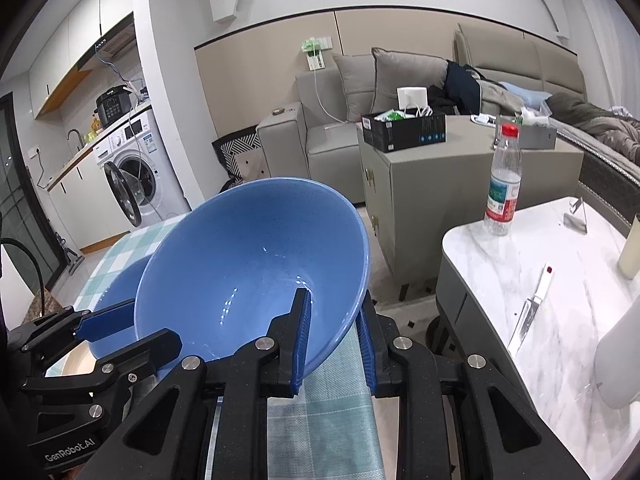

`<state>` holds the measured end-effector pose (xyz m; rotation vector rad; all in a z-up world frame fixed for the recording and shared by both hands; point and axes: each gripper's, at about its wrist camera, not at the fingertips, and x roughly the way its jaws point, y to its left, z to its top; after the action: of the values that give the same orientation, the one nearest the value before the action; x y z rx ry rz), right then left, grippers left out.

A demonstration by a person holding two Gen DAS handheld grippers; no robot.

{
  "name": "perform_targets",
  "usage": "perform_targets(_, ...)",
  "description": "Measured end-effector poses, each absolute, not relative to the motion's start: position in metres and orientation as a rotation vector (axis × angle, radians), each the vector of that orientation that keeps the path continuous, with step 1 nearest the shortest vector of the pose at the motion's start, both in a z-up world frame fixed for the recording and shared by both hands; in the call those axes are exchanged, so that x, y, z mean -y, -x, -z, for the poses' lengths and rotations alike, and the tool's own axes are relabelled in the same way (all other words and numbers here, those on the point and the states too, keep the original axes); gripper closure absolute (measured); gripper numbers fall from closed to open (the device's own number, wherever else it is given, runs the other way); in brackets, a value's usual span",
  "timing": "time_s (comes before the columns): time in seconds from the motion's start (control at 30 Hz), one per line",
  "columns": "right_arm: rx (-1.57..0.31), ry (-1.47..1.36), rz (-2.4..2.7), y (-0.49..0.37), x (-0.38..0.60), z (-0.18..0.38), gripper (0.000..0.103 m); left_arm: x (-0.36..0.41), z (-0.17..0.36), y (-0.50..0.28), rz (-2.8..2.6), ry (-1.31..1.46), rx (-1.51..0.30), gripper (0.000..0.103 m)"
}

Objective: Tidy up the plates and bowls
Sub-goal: 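Lift the blue bowl and carry it over the stacked bowls with both grippers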

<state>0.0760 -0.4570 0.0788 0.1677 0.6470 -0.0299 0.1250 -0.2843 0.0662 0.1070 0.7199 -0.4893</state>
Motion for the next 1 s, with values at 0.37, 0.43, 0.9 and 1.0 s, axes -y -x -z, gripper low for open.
perform_targets(0.37,-0.581,-0.159,0.014,-0.065,0.441,-0.100,0.080,0.269,-0.083,-0.115,0.483,-0.096,-0.677,0.051)
perform_targets(0.43,-0.571,-0.158,0.009,-0.064,0.437,-0.104,0.080,0.264,-0.086,-0.112,0.482,-0.092,-0.666,0.051)
perform_targets(0.9,-0.522,-0.136,-0.043,-0.057,0.405,-0.119,0.080,0.234,-0.098,-0.103,0.447,-0.069,-0.626,0.051)
perform_targets(1.0,-0.516,-0.130,-0.057,-0.057,0.397,-0.119,0.080,0.227,-0.099,-0.102,0.436,-0.063,-0.623,0.051)
